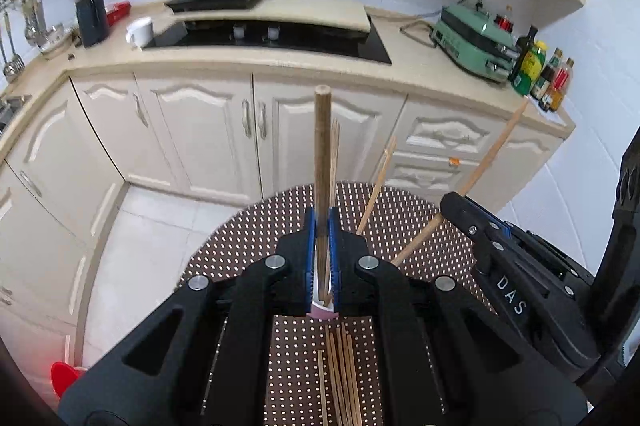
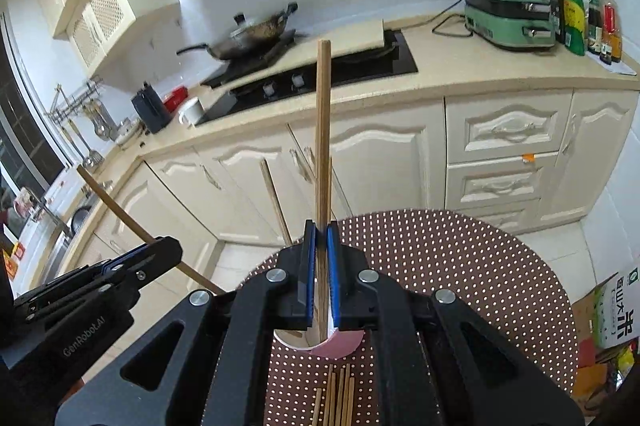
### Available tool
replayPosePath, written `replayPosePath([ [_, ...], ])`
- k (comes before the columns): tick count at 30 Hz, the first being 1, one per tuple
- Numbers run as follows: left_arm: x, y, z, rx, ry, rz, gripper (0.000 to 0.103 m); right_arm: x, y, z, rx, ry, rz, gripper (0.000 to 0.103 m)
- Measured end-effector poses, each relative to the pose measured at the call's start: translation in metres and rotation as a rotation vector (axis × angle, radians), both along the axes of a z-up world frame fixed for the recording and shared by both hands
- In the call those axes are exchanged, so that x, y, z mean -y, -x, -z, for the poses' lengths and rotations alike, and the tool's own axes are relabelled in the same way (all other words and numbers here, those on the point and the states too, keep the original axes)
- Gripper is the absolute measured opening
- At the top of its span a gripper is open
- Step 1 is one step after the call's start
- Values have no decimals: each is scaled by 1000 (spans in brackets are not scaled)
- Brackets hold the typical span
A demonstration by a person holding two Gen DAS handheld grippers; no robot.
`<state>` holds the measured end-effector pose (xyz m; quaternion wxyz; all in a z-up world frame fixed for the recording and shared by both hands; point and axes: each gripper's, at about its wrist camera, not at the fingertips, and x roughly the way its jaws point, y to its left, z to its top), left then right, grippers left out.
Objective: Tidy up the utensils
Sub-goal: 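Lower both held chopsticks into the pink cup beside the others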
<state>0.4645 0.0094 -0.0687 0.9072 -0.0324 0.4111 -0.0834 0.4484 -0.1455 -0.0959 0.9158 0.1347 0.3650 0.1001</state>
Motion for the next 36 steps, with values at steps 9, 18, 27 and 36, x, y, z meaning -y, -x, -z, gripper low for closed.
replayPosePath([
  [9, 0, -30, 38, -105, 11, 14, 7, -7, -22, 33, -97, 19, -1, 5],
  [18, 0, -55, 59, -134, 37, 34, 7, -10, -45, 50, -142, 17, -19, 5],
  [27, -1, -82, 70, -138, 94, 52, 7, -17, -61, 63, -174, 19, -31, 5],
  [36, 5, -92, 86, -140, 125, 102, 7, -14, -69, 72, -202, -4, -16, 5],
])
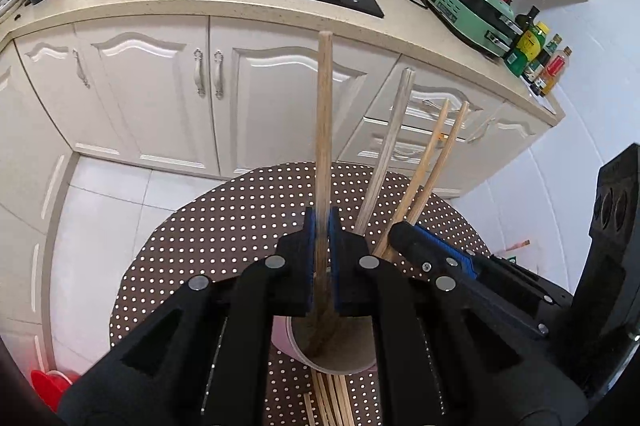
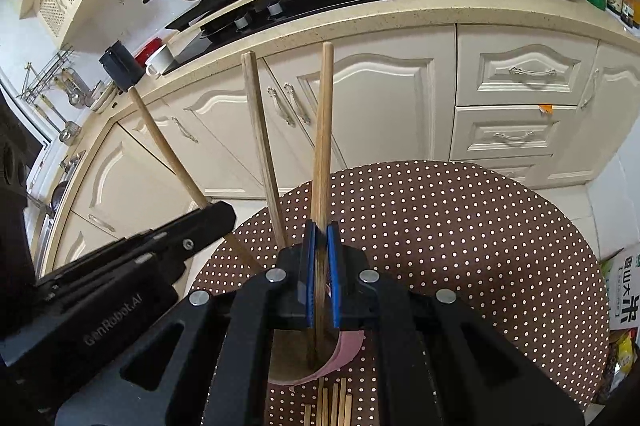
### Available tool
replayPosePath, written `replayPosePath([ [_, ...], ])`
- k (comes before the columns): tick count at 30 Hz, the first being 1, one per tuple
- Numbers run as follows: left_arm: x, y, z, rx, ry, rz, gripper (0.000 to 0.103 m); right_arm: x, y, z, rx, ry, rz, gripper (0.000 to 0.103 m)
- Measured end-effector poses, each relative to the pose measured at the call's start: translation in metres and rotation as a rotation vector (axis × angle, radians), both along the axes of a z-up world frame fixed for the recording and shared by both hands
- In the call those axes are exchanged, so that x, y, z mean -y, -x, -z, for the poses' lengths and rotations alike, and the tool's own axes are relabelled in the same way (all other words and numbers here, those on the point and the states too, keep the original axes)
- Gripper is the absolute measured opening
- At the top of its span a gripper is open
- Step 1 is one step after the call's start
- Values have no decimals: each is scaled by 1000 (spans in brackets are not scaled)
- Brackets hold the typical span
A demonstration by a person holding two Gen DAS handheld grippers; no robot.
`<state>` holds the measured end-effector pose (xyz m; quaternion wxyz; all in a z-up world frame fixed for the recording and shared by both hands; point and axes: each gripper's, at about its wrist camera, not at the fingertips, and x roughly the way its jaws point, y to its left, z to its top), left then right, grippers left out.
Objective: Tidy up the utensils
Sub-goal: 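Lower both held chopsticks into the pink cup beside the others, then open both grippers and withdraw them from the pink cup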
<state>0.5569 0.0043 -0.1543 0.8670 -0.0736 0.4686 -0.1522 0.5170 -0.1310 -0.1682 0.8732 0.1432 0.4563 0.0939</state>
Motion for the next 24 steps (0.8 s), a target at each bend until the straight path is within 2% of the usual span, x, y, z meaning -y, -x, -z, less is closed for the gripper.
replayPosePath([
  [8, 0, 3, 2, -8, 13, 30, 8, 0, 2, -1, -4, -16, -12, 8],
  [17, 1, 10, 6, -42, -19, 60, 10, 3, 8, -6, -11, -27, -12, 11],
  [20, -1, 12, 5, -43, -28, 59, 17, 6, 11, -7, -15, -23, -6, 13],
  [23, -4, 16, 4, -37, -32, 55, 31, 12, 14, -8, -19, -35, 11, 16],
  [24, -5, 17, 3, -32, -36, 52, 41, 15, 16, -9, -19, -37, 17, 18],
])
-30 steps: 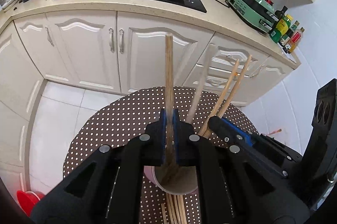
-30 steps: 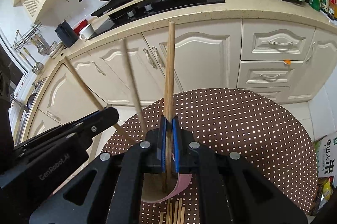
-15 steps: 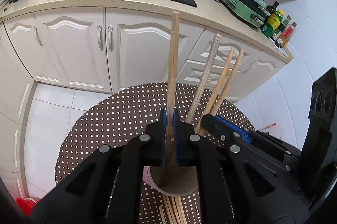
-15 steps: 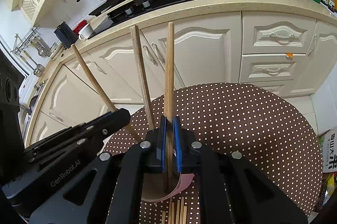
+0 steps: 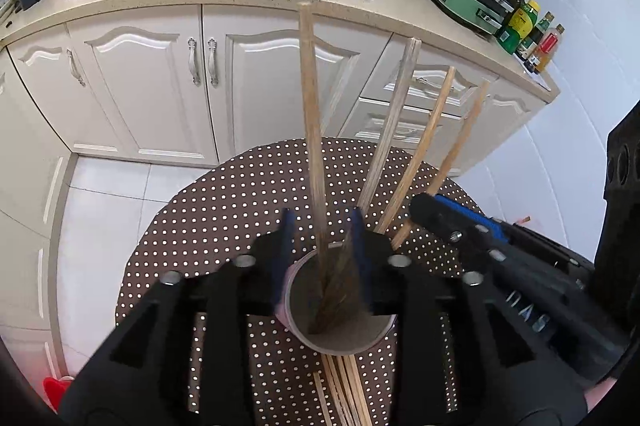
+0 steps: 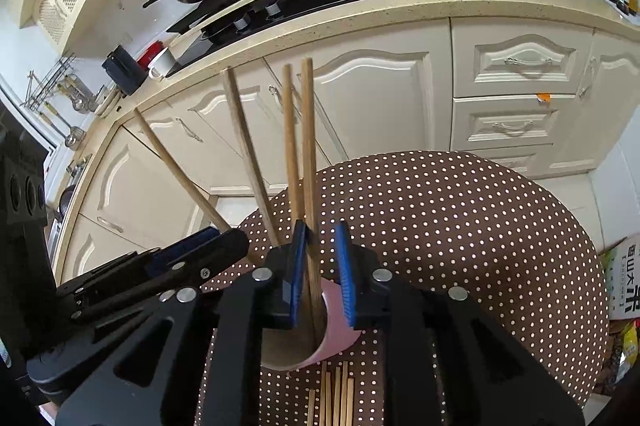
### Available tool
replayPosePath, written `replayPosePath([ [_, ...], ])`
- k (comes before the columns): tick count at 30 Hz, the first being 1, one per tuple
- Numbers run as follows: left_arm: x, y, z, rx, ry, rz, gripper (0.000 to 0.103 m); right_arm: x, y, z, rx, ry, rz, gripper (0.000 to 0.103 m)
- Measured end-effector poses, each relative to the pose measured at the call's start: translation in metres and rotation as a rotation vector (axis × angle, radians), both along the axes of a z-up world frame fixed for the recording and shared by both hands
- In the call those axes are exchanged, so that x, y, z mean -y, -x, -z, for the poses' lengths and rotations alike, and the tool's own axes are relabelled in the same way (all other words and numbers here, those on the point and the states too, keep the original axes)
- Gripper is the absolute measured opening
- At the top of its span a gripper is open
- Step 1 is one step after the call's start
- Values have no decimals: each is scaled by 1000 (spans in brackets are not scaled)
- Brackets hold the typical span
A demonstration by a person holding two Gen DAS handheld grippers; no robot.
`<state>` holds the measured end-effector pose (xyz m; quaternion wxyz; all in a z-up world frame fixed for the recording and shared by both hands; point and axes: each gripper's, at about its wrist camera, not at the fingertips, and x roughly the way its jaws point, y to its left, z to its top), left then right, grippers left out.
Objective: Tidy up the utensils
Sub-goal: 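Open both grippers and withdraw them from the pink cup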
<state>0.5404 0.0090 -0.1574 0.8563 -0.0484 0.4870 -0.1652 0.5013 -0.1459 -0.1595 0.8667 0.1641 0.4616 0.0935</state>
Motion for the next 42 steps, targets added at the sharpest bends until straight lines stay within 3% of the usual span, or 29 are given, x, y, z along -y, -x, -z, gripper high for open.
replayPosePath([
  [1, -2, 2, -1, 12, -7, -12, 51, 2, 1, -1, 0, -1, 4, 21],
  [2, -5, 4, -3, 23, -4, -18, 52, 4, 2, -2, 1, -2, 7, 24],
  [4, -7, 5, -5, 24, 1, -21, 53, 6, 5, -4, 10, 4, 9, 35],
  [8, -8, 11, -7, 31, -17, -25, 54, 8, 11, -8, 21, 12, 12, 43],
  [26, -12, 50, -31, 86, -37, -45, 59, 11, 49, -29, 63, 28, 12, 54],
  [42, -13, 108, -44, 118, -52, -67, 65, 16, 104, -36, 77, 50, 9, 67],
])
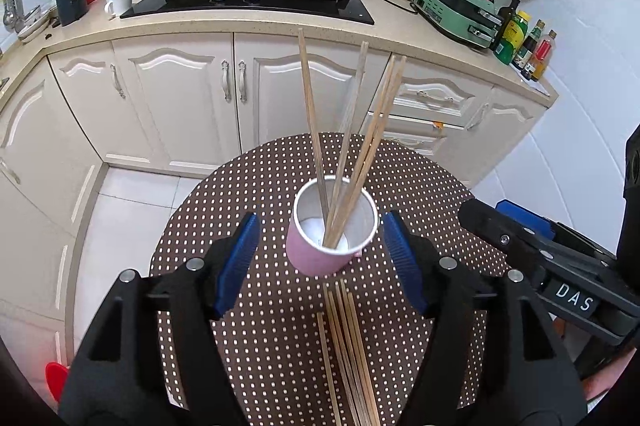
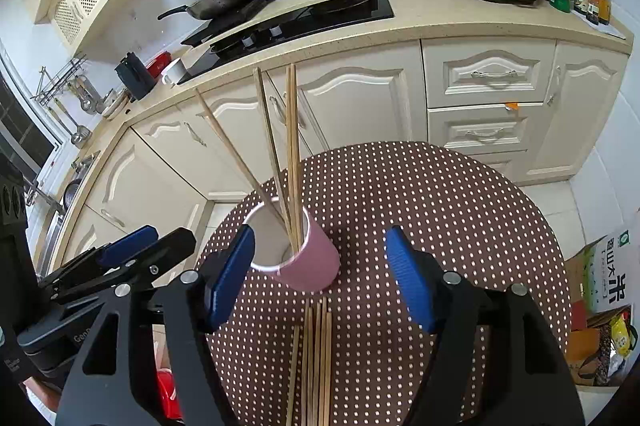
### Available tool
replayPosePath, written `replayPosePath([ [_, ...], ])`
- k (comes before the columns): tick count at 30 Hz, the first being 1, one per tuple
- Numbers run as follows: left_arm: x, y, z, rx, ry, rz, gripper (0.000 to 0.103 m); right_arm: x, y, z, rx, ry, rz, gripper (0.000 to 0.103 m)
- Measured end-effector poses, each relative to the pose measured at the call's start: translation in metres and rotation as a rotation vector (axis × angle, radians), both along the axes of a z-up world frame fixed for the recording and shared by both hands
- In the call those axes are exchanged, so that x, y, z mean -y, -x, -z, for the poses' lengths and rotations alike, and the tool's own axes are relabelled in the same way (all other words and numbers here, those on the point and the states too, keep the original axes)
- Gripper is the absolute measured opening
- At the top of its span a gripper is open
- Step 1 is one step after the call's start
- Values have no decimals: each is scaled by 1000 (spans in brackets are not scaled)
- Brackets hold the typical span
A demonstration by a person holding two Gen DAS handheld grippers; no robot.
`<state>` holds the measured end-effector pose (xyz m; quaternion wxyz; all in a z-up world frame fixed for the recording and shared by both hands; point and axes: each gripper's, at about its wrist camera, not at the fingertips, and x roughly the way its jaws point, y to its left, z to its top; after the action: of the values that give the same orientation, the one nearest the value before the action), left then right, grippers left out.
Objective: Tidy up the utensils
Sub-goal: 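Open both grippers and withdraw them from the pink cup, then move both open grippers down to the chopsticks lying on the table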
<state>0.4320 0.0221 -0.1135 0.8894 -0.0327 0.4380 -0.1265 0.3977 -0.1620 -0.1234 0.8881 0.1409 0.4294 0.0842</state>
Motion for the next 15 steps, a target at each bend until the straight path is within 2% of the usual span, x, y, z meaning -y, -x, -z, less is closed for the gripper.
replayPosePath([
  [15, -13, 49, 24, -58, -22, -29, 66, -4, 41, 29, -90, 32, -4, 77],
])
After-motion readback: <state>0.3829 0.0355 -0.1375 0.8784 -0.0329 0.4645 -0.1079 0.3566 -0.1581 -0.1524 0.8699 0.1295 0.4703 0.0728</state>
